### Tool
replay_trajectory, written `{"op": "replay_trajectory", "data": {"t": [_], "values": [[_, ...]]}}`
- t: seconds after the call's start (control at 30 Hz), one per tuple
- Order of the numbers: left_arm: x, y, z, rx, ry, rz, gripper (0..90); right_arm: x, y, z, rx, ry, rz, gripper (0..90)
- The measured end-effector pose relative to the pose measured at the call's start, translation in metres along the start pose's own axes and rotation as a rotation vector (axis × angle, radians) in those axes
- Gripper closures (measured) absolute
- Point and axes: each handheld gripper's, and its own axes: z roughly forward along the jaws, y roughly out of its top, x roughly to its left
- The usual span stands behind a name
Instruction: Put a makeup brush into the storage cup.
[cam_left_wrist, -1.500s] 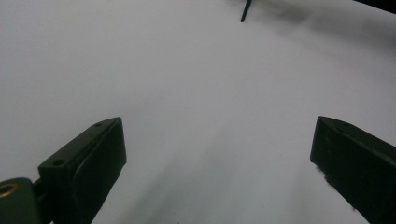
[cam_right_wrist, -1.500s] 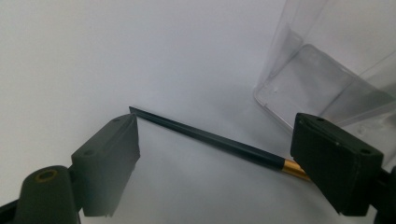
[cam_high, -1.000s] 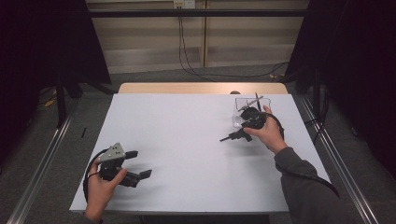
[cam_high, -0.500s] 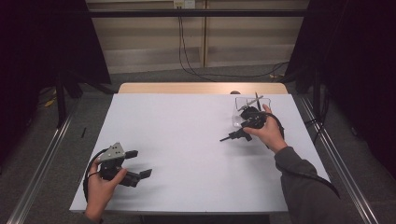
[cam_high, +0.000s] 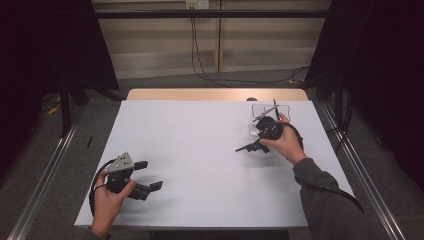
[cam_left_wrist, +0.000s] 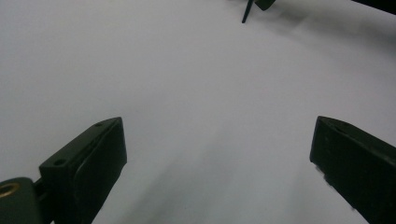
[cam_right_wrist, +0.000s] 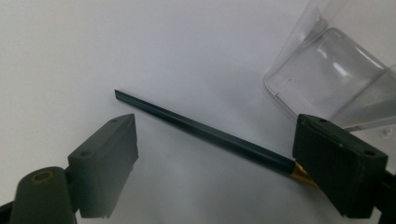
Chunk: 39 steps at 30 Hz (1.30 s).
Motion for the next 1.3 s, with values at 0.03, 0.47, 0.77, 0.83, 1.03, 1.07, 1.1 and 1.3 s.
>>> {"op": "replay_trajectory", "data": {"t": [0.03,0.47,0.77,0.83,1.03,1.07,1.1,1.3], "values": [[0.000,0.000,0.000,-0.001,0.001,-0.001,3.6,-0.001,0.000,0.000,0.008,-0.003,-0.006,13.8],[0.000,0.000,-0.001,-0.006,0.010,-0.008,4.0,-0.002,-0.006,0.005,0.012,-0.010,-0.015,15.5],[0.001,0.000,-0.002,0.001,0.021,-0.007,4.3,0.000,-0.010,0.002,0.004,-0.062,-0.048,26.0],[0.000,0.001,-0.003,-0.006,0.024,-0.013,4.3,0.000,-0.010,0.001,0.004,-0.067,-0.051,28.2],[0.000,0.001,-0.005,-0.003,0.030,-0.008,4.4,0.001,-0.011,-0.003,0.028,-0.071,-0.053,39.3],[0.000,0.001,-0.004,-0.003,0.026,-0.006,4.4,0.001,-0.011,-0.004,0.030,-0.072,-0.055,41.4],[0.000,0.001,-0.004,-0.002,0.025,-0.007,4.4,0.001,-0.011,-0.005,0.036,-0.067,-0.059,44.8],[-0.001,0.001,-0.005,-0.007,0.028,-0.007,5.1,0.005,-0.011,-0.009,0.075,-0.064,-0.072,61.2]]}}
